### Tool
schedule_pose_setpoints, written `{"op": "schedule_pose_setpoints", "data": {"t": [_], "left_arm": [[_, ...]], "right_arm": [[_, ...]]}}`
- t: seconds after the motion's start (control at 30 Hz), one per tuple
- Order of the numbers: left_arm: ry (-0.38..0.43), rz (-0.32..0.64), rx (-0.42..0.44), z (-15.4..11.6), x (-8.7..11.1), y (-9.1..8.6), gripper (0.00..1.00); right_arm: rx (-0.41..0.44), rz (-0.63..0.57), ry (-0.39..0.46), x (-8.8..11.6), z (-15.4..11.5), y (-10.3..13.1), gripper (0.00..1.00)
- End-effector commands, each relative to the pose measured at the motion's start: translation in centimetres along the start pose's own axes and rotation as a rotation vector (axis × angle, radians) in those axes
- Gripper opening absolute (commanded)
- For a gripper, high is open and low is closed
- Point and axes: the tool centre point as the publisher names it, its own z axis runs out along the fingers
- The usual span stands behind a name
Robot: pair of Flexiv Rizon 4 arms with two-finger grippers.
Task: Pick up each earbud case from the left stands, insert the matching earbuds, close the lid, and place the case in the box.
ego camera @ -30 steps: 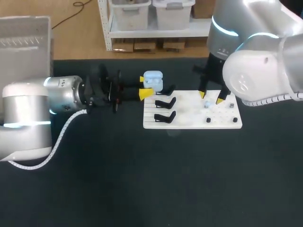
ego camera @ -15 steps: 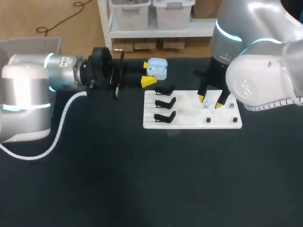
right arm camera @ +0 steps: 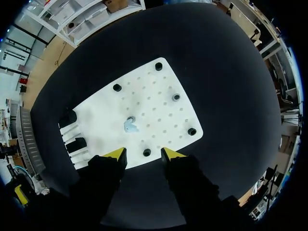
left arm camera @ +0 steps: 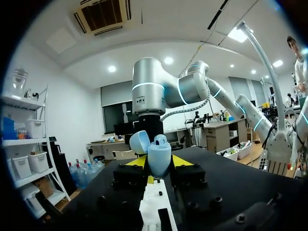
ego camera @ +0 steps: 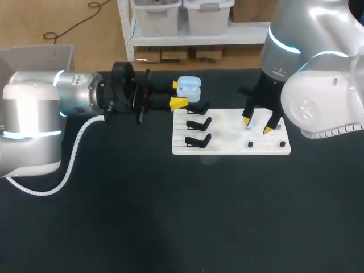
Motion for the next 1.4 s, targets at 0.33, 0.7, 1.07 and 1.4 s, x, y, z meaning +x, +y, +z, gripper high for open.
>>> {"op": "schedule_pose_setpoints", "data": {"t": [0.33, 0.7, 1.07, 1.4], "left_arm": [[0.018, -0.027, -0.115, -1.0, -0.6, -1.9, 0.0], [0.037, -0.072, -0.111, -1.4, 0.7, -1.8, 0.0], [0.052, -0.129, -0.092, -2.1, 1.7, -1.5, 0.0], [0.016, -0.123, -0.102, -2.4, 2.1, -1.4, 0.0]], "right_arm": [[0.005, -0.013, -0.025, -0.5, -0.6, 0.5, 0.47], [0.04, 0.024, -0.034, -0.6, -0.1, 0.7, 0.47], [0.047, 0.061, -0.033, -0.6, -0.1, 0.6, 0.47], [0.055, 0.085, -0.033, -0.5, 0.4, 0.4, 0.46]]}}
